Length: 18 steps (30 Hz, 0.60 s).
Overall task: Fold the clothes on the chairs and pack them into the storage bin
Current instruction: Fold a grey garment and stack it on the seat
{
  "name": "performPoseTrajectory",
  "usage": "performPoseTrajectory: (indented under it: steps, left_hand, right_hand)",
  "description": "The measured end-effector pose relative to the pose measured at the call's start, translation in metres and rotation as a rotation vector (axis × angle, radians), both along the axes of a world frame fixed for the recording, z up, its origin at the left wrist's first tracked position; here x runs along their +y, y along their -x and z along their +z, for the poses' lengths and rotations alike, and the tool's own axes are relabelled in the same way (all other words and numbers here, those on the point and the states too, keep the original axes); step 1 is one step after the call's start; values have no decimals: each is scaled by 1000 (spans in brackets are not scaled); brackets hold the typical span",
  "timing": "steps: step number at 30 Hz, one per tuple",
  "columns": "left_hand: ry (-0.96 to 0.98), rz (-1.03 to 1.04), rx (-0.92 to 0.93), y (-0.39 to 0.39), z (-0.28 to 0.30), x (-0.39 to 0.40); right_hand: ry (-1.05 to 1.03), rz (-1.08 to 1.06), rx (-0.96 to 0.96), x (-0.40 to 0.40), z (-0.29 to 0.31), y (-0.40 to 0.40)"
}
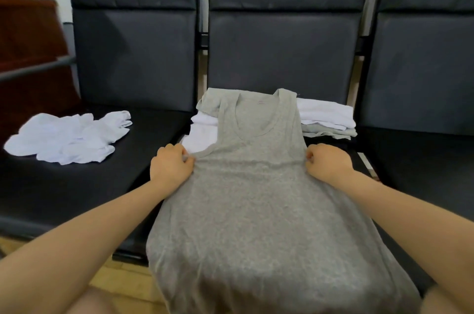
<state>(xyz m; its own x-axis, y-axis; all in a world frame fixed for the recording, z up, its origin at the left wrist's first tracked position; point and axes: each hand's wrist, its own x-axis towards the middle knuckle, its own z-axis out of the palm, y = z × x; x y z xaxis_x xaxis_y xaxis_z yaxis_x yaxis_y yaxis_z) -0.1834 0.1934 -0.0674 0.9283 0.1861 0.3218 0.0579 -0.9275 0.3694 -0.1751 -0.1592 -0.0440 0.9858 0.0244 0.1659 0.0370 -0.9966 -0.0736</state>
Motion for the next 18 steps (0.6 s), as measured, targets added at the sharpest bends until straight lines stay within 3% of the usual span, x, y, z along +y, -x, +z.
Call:
performPoseTrajectory:
  steps: [5,9,14,18]
  left_hand:
    - [215,-64,-127,-25,22,-31]
    - [497,-105,-53,-69,43,-61]
    - [454,-93,21,-137,51,-79]
    - [510,-20,-12,-184,54,-85]
  right_hand:
    - [-373,5,-139,9,17,-22]
    - [-571,-49,-174,14,39,-61]
    - [-715,-124,-225,24,54,-129]
    - [-884,-277,-68,35,55,-174]
